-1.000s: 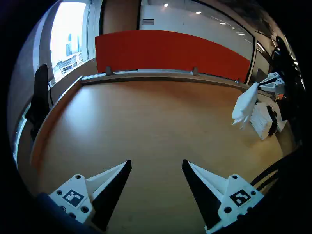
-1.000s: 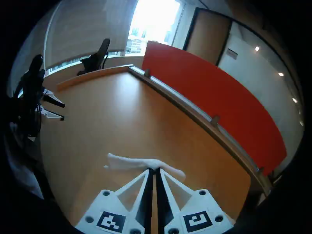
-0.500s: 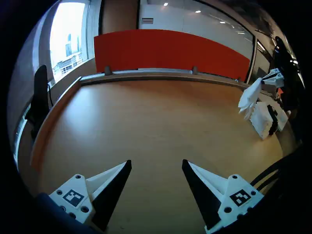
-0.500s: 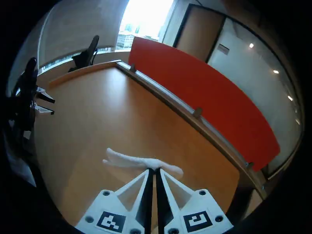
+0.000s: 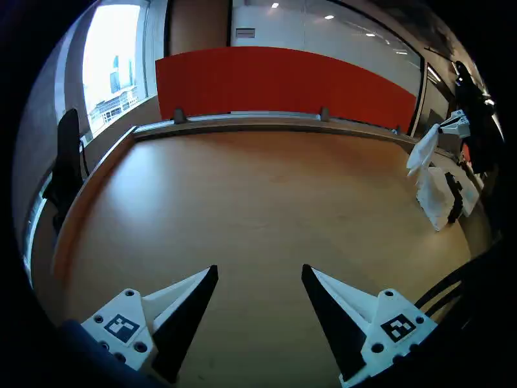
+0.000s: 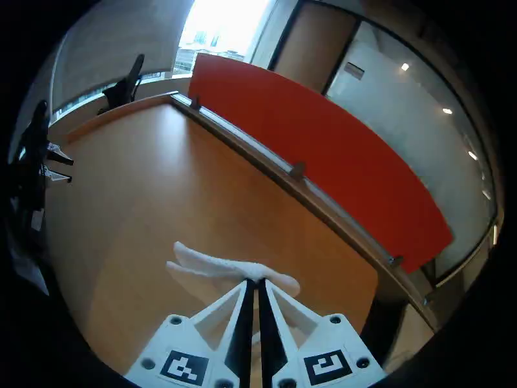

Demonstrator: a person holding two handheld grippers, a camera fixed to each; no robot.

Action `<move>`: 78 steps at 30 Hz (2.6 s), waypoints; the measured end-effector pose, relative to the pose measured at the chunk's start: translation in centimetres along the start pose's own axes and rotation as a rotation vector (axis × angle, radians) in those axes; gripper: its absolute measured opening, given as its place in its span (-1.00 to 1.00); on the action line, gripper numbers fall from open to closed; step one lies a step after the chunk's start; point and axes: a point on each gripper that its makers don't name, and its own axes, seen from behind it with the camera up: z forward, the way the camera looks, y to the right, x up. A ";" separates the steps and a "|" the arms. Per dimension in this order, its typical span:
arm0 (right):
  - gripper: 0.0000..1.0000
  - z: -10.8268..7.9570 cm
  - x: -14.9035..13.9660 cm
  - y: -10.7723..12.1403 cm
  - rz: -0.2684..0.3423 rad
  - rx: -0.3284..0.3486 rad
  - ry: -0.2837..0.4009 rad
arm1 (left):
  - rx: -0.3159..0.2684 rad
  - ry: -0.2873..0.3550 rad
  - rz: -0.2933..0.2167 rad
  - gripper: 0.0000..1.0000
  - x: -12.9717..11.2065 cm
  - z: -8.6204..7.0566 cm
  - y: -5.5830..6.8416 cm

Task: Fold towel

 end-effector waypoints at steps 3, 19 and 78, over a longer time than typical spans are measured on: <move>-0.91 -0.1 -0.4 1.3 0.000 -0.015 -0.009 | 0.001 -0.003 -0.001 0.93 0.0 0.1 0.2; -0.91 -0.9 -2.0 8.1 0.027 -0.094 -0.040 | 0.008 -0.015 0.008 0.93 -0.3 0.1 0.8; -0.91 -7.4 -22.3 7.9 0.290 -0.172 -0.240 | -0.015 -0.018 0.066 0.93 0.0 -1.2 2.3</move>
